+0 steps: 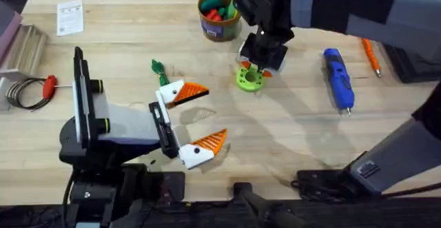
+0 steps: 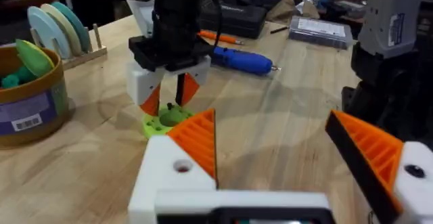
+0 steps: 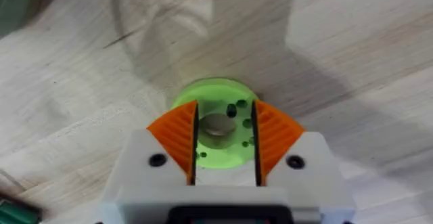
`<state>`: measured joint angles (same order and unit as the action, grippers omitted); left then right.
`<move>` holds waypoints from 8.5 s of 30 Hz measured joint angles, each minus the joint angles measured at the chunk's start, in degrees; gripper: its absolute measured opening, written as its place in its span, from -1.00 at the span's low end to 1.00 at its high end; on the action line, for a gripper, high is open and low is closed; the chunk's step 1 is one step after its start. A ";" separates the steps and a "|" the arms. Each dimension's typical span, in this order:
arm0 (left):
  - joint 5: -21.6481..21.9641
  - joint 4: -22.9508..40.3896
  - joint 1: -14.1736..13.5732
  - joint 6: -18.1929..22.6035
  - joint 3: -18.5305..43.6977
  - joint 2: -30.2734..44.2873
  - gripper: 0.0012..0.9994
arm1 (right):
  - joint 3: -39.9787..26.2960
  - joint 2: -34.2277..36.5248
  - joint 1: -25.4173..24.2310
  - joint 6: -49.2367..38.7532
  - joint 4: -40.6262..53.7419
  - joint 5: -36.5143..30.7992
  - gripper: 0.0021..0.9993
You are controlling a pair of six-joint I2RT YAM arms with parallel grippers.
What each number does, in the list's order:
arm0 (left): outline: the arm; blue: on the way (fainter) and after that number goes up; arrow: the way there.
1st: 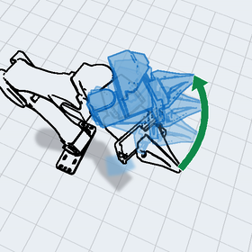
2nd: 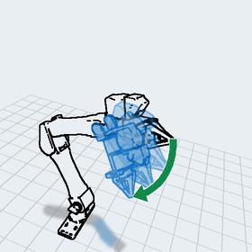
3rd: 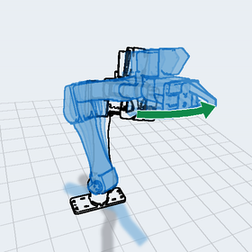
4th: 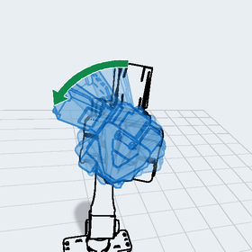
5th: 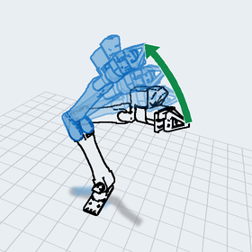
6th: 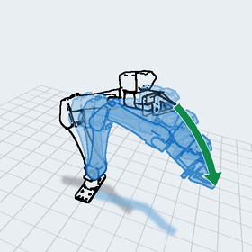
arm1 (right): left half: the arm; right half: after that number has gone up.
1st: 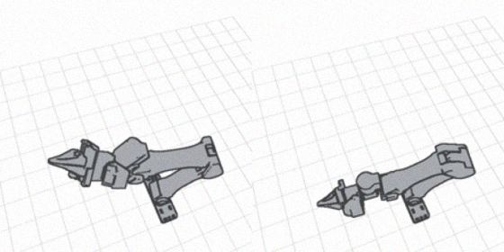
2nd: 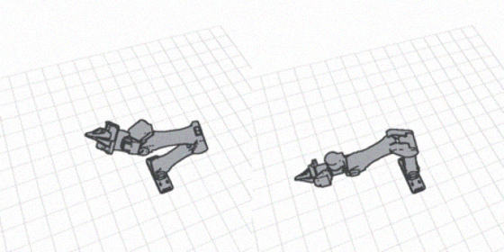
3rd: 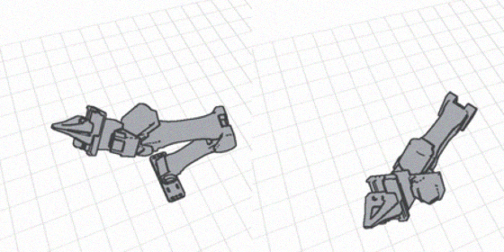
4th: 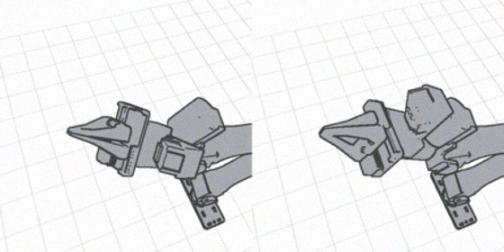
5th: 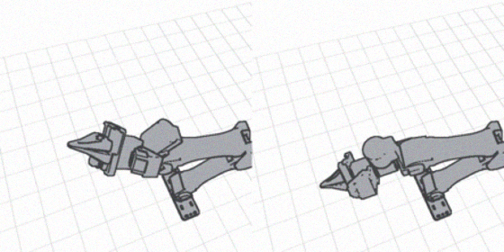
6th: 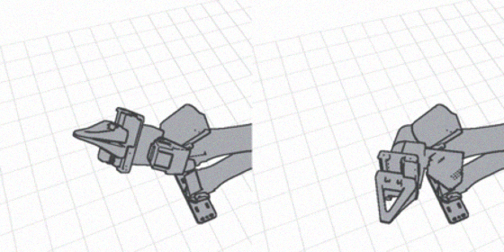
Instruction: Pick up the gripper from the table and insert it into the empty holder that is missing its gripper. Then pick up a screw, insert it into the mounting hole, and use the screwdriver to tighten it. Finally, clean up the table by picking up the vegetable and placing it into the bucket.
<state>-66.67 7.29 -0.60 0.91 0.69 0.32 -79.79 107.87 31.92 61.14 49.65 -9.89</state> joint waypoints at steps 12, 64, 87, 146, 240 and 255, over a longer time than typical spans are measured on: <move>0.00 0.00 0.00 0.00 0.00 -0.01 0.97 | 0.00 0.00 0.00 0.06 0.02 -0.70 -0.59; 0.00 0.00 0.00 0.00 0.00 -0.01 0.97 | -29.66 -12.87 2.08 -60.36 30.87 15.87 -0.99; 0.00 0.00 0.00 -0.01 0.00 -0.02 0.97 | -29.77 -12.12 17.15 -77.53 20.22 18.11 -0.99; 0.01 0.00 0.00 0.00 0.00 0.00 0.97 | -48.85 6.73 26.50 -84.35 33.05 17.22 -0.99; 0.00 0.02 0.00 -0.04 0.00 0.00 0.97 | -48.72 7.36 24.68 -83.52 32.41 16.83 0.64; 0.00 0.02 0.00 -0.04 0.00 -0.02 0.97 | -0.69 -31.14 5.46 -66.39 5.72 16.79 0.64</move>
<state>-66.67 7.31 -0.60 0.86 0.69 0.30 -80.48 76.74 37.38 -5.24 55.37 6.90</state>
